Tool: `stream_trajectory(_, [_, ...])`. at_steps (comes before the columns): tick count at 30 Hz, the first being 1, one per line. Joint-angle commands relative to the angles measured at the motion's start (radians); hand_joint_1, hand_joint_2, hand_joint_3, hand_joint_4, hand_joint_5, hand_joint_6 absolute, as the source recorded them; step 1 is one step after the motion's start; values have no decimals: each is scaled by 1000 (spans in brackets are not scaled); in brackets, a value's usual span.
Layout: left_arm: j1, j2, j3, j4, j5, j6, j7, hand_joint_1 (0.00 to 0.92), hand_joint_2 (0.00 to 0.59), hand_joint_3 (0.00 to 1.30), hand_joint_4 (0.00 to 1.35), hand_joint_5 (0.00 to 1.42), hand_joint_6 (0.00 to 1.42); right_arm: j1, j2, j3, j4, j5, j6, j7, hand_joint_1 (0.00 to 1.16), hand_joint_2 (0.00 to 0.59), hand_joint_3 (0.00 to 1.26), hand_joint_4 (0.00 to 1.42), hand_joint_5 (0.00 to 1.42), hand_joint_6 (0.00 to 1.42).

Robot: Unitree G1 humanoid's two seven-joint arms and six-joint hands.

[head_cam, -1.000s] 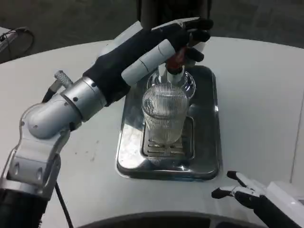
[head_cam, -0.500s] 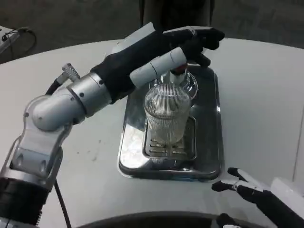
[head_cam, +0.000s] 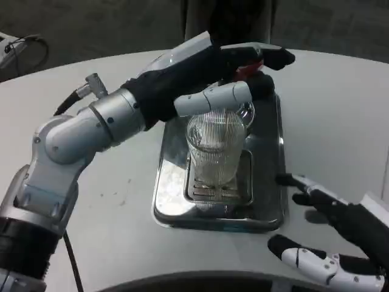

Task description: Grasp the cup under the faucet to collect the drink, then remove the cup.

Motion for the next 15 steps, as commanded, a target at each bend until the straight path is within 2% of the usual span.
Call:
stream_trajectory(1, [23,13,-49,34,64,-7,-28,0,68,242,171,269,146,-47,15,52,40,0,16,-78,589,261,2,1,86,128])
stream_trajectory(5, [17,16,-52,40,69,-17,-24,0,64,242,171,265,145,-108,28,121,123,-28,27,-150,643,240,0,14,86,113])
stream_trajectory(8, [12,18,-47,49,67,-24,-22,0,59,242,171,264,145,-160,44,153,188,-43,19,-199,659,231,0,31,86,113])
stream_trajectory(11, [9,16,-40,57,64,-35,-15,0,33,242,171,262,144,-215,46,193,244,-70,11,-232,661,231,0,36,86,113])
stream_trajectory(13, [11,14,-32,64,60,-49,-3,0,3,242,171,262,153,-258,41,215,289,-75,5,-244,697,223,0,44,96,110])
stream_trajectory(15, [13,11,-22,71,54,-61,9,0,0,241,174,260,154,-308,44,225,348,-65,1,-252,717,214,0,41,97,97])
